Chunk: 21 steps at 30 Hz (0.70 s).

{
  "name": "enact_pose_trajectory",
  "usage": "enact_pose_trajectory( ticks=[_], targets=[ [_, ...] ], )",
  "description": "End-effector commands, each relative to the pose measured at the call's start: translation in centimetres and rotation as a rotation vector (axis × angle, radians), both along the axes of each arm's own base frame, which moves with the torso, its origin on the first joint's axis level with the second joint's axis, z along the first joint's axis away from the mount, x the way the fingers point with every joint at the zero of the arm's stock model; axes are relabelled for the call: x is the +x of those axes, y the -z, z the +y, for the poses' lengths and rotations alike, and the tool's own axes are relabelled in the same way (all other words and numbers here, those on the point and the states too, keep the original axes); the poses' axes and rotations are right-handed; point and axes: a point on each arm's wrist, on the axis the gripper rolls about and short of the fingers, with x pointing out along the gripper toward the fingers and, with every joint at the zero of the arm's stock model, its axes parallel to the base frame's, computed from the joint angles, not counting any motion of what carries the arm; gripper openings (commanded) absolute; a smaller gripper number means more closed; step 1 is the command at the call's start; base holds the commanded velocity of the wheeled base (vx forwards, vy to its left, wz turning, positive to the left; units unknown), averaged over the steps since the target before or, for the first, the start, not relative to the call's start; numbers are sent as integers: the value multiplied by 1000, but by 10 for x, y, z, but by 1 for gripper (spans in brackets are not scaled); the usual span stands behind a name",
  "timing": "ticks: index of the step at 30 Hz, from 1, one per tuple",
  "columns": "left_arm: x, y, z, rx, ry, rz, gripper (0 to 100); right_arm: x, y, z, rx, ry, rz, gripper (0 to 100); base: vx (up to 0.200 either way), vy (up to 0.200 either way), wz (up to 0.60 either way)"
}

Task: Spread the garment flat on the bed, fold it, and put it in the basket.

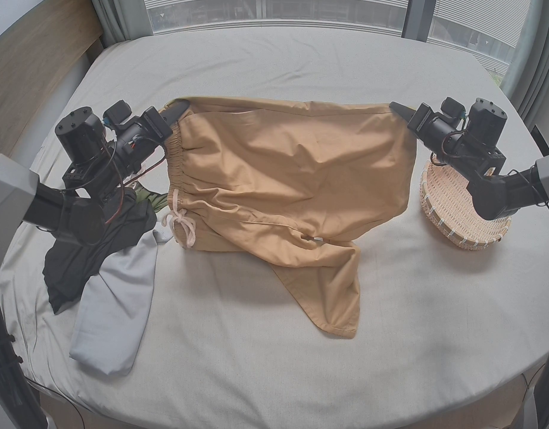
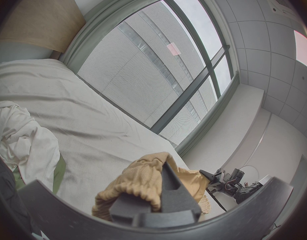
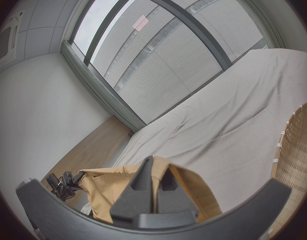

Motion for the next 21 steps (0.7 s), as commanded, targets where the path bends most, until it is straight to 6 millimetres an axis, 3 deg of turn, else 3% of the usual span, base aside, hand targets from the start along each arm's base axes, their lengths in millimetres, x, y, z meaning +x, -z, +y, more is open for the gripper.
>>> enact_pose_trajectory(
  ticks=[1,3,4,6,7,15,18,21],
  targets=[
    [28,20,-3,0,-11,16,0,27,30,3,-3,2,27,0,0,0,0],
    [32,20,-4,-1,-13,13,0,32,32,4,-2,3,24,0,0,0,0],
    [37,21,-4,-2,-14,15,100,35,32,5,0,3,13,0,0,0,0],
    [43,21,-5,-3,-21,24,100,39,32,5,1,3,4,0,0,0,0],
    [45,22,-6,-2,-21,27,100,39,32,5,2,3,5,100,0,0,0],
    [56,21,-6,-7,-52,87,100,50,35,-4,19,93,-18,100,0,0,0],
    [60,17,-1,-21,-151,145,100,35,24,-1,13,93,-52,100,0,0,0],
    [60,19,4,-17,-204,197,100,26,27,2,9,84,-29,100,0,0,0]
  ],
)
